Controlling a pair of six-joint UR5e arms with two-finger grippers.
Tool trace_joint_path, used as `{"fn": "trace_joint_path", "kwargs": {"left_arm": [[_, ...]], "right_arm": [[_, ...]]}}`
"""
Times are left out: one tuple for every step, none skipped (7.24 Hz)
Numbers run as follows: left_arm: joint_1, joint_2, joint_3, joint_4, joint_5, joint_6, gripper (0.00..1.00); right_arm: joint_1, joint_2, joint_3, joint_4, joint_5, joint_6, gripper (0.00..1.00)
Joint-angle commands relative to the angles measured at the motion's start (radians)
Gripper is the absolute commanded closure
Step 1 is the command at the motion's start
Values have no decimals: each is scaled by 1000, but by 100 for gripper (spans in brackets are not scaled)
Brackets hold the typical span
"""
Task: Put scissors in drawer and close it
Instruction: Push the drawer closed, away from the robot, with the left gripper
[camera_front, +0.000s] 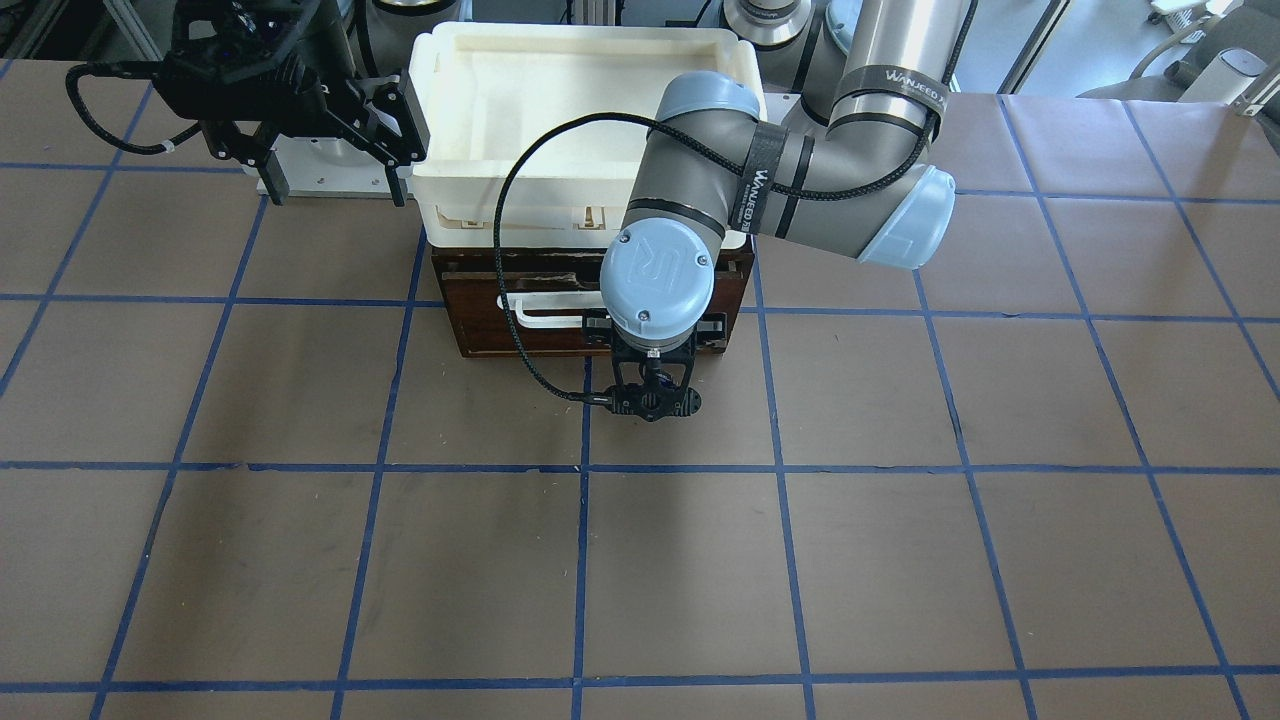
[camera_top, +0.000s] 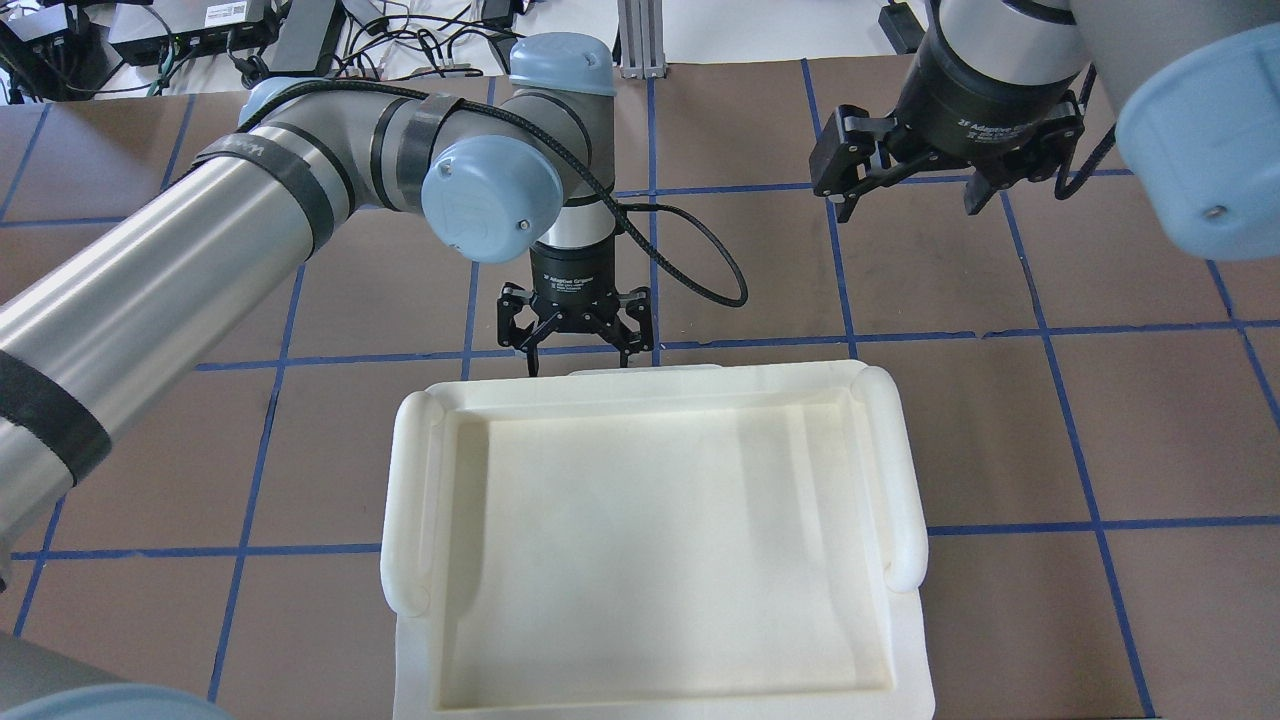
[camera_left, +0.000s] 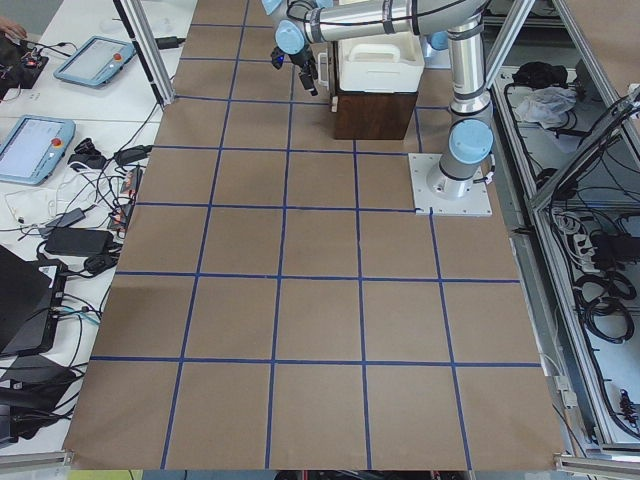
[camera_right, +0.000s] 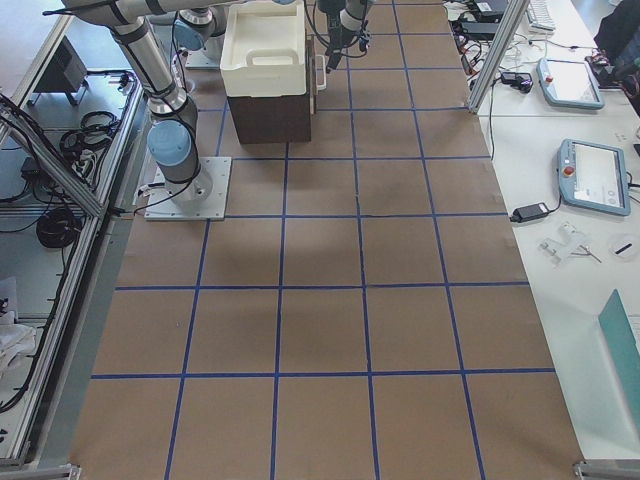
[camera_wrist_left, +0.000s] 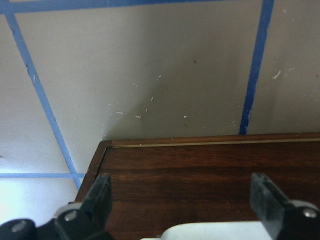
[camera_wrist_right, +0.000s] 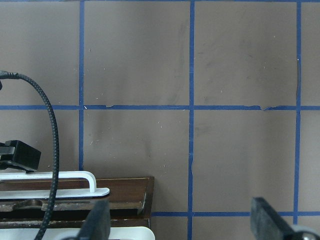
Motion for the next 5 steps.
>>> {"fn": "trace_joint_path", "kwargs": {"left_arm": [[-4, 4, -2, -14, -2, -3, 0], [-5, 0, -2, -18, 0, -3, 0], [-5, 7, 0, -47, 1, -3, 0], [-5, 7, 0, -60, 1, -3, 0], [-5, 7, 0, -60, 1, -3, 0]], "right_arm": [[1, 0, 0, -1, 1, -1, 0], [4, -2, 2, -1, 4, 1, 0], [1, -2, 0, -2, 5, 1, 0], [1, -2, 0, -2, 5, 1, 0], [1, -2, 0, -4, 5, 1, 0]]}}
